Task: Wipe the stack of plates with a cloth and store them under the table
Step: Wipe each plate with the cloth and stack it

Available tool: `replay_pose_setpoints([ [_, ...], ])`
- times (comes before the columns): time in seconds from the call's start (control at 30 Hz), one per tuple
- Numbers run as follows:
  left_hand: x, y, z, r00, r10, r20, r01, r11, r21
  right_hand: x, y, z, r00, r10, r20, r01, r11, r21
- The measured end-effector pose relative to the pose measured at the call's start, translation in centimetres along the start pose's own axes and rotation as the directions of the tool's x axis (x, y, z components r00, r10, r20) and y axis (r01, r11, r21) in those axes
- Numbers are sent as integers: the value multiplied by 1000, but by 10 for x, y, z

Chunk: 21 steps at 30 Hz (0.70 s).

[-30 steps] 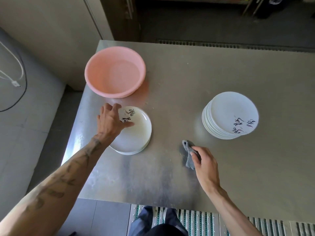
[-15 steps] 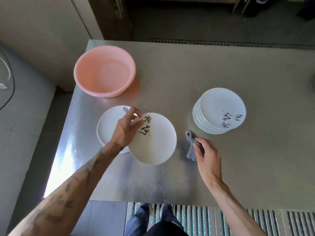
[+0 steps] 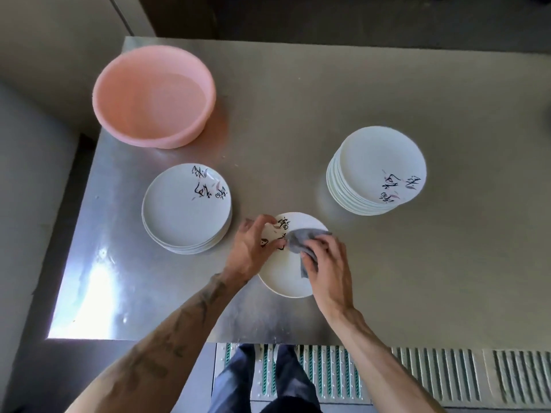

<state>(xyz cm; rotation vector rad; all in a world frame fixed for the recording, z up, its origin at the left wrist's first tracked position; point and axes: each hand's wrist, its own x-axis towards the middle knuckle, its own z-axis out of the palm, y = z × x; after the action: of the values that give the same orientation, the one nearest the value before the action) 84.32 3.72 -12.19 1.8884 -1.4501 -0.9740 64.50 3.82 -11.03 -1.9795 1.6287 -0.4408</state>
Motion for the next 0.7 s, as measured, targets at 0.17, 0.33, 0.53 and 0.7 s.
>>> replay_pose_setpoints([
  [0.17, -16, -20, -3, 976, 137, 167, -181, 941, 286, 13, -2, 16, 1000, -7, 11, 7, 999, -49],
  [0.33, -24, -34, 4, 966, 211, 148, -251, 905, 343, 15, -15, 32, 962, -228, 149, 259, 936, -240],
  [0.53, -25, -39, 8, 969, 207, 131, -241, 910, 339, 34, -5, 31, 932, -280, 231, 334, 910, -245],
  [0.7, -26, -38, 8, 972, 188, 143, -228, 904, 360, 20, 18, 22, 957, -260, 131, 289, 902, -322],
])
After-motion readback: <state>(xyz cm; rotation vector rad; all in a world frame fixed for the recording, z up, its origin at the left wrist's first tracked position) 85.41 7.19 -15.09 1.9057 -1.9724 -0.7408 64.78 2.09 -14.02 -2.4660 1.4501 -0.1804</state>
